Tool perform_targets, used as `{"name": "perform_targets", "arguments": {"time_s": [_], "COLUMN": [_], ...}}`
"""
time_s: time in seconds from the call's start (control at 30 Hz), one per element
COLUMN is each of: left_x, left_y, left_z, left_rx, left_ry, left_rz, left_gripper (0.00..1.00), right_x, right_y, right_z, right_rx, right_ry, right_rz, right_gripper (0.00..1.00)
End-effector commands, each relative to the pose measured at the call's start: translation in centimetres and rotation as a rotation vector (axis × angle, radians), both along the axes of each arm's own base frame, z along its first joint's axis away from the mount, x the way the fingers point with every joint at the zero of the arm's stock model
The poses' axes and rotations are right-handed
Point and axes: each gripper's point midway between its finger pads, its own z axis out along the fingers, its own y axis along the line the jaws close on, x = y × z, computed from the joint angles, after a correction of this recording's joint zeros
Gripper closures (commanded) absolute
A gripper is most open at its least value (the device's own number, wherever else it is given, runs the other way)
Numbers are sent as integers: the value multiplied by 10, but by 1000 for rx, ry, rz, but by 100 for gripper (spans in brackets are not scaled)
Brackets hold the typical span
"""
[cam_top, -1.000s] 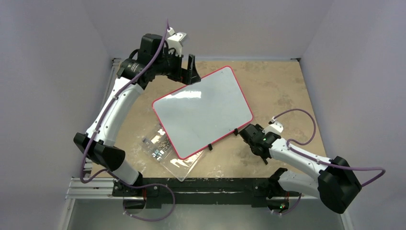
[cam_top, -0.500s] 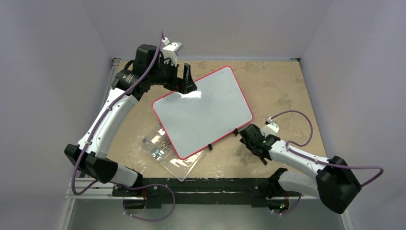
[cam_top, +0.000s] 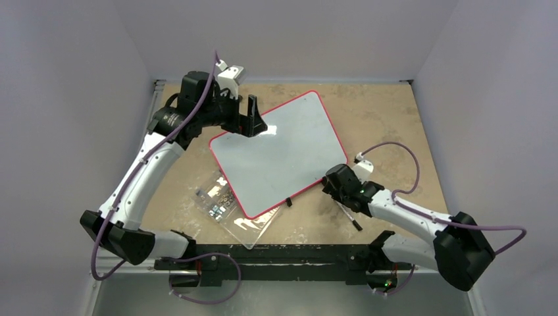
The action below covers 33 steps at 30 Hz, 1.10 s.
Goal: Write a sentence on the whiteboard
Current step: Move the whiteboard marker to the center of the board.
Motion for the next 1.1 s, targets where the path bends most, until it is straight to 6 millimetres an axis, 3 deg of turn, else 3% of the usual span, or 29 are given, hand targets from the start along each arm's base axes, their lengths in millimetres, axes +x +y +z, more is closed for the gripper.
{"name": "perform_targets", "arguments": {"time_s": [0.0,0.13,0.27,0.43,0.53,0.63,0.87,1.07], "left_x": [-22,-48,-76,-107,-124,-136,-144,-150], "left_y": [-9,-35,-73,-117,-147,-178,-240,-277], "left_z": [1,-35,-62,-81,-92,-105,-153,-190], "left_rx": [-63,-1,38,98,123,167,294,340], "left_ry": [2,42,71,-3,-86,-186,-342,-492], "left_rz": [-34,-114,-256,-464,-613,-757,-989,-1111], "left_gripper": [0,0,0,0,1,2,6,10], "right_x": [-1,5,22,55,75,82,82,73], "right_y": [-6,-24,-48,-81,-84,-81,-71,-68], "right_z": [28,69,136,213,264,303,357,376], "right_rx": [-38,-99,-199,-230,-155,-127,-68,-52], "right_ry": [-31,-112,-223,-299,-401,-470,-574,-632], "right_rz": [56,27,-93,-196,-177,-157,-93,-41], "right_gripper": [37,31,17,12,12,12,11,11]}}
